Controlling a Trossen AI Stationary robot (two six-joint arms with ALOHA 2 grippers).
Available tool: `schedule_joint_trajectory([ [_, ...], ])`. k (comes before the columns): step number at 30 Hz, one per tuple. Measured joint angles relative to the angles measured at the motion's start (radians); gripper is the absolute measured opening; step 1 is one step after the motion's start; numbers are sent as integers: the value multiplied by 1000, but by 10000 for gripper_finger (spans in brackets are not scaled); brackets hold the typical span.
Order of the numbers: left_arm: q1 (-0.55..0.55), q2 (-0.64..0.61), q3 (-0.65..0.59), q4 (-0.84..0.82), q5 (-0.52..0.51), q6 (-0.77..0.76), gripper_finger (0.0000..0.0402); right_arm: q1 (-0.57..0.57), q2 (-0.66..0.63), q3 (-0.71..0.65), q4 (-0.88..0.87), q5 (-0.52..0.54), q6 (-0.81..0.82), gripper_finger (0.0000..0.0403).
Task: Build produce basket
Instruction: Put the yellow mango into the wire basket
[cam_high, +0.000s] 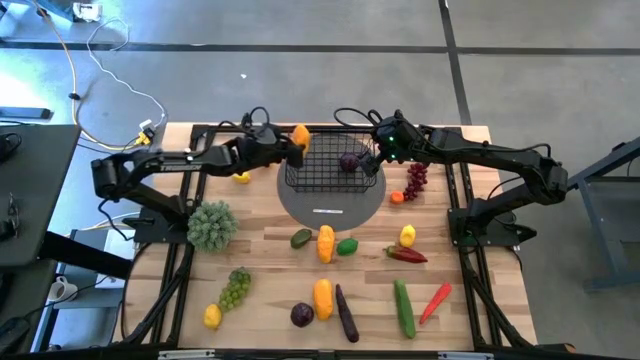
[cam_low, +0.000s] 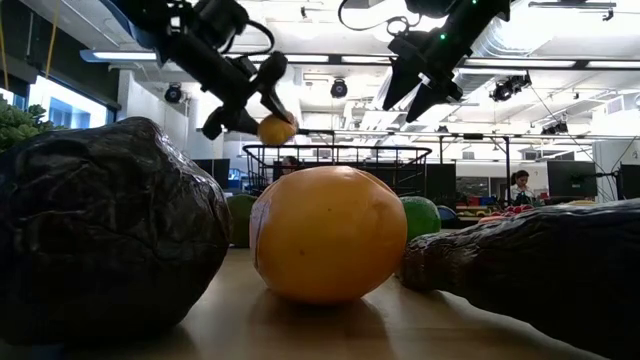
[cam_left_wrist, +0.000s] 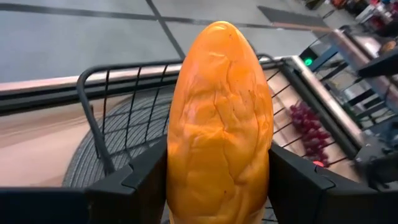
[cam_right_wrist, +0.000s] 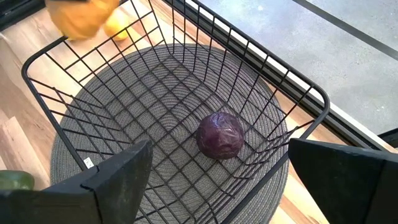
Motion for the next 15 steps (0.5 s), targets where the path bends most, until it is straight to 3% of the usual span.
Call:
schedule_joint_trajectory([
  [10,1,42,0,11,7,17,216,0,0,0,0,0,0,358],
  [15,1,58,0,-4,-1,2,236,0,0,0,0,0,0,358],
])
